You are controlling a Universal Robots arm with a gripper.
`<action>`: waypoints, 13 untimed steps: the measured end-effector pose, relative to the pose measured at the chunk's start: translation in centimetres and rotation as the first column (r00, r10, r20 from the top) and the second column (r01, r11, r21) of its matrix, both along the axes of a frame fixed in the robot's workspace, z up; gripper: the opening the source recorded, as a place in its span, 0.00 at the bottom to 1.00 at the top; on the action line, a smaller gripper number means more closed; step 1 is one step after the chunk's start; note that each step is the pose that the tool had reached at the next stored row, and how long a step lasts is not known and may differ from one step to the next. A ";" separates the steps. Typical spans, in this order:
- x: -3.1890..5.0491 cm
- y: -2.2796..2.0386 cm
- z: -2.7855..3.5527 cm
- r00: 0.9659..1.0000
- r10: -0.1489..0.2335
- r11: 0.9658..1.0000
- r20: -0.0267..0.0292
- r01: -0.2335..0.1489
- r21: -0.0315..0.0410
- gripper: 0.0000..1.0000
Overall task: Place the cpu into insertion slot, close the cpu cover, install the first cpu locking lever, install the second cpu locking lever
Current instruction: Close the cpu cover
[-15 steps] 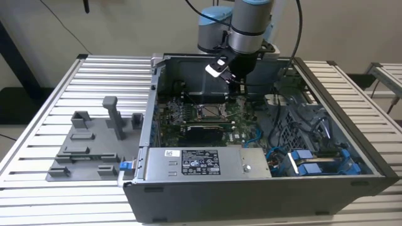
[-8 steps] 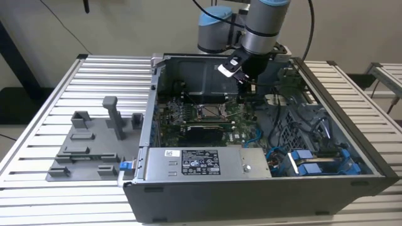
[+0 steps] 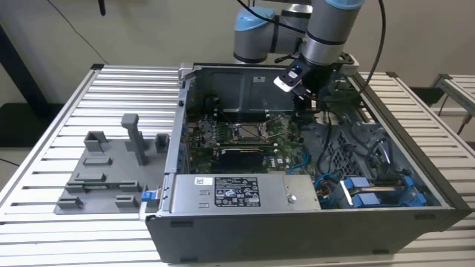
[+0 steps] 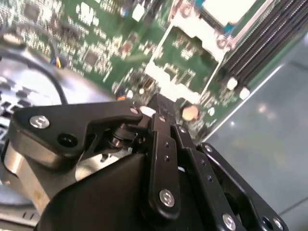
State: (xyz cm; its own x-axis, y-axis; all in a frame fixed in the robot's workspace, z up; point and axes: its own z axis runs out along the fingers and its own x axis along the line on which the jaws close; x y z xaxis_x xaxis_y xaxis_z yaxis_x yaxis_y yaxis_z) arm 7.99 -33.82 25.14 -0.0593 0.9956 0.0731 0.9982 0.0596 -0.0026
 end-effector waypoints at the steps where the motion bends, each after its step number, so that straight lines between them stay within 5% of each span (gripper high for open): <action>1: 0.23 0.04 -0.03 1.000 0.000 1.000 0.000 0.000 0.007 0.11; 7: 0.81 0.31 -0.19 1.000 0.001 0.999 -0.003 -0.001 0.037 0.11; 10: 0.81 0.34 -0.25 1.000 0.002 0.999 -0.017 -0.002 0.043 0.11; 13: 0.89 0.33 -0.50 1.000 0.005 0.999 -0.023 -0.004 0.044 0.11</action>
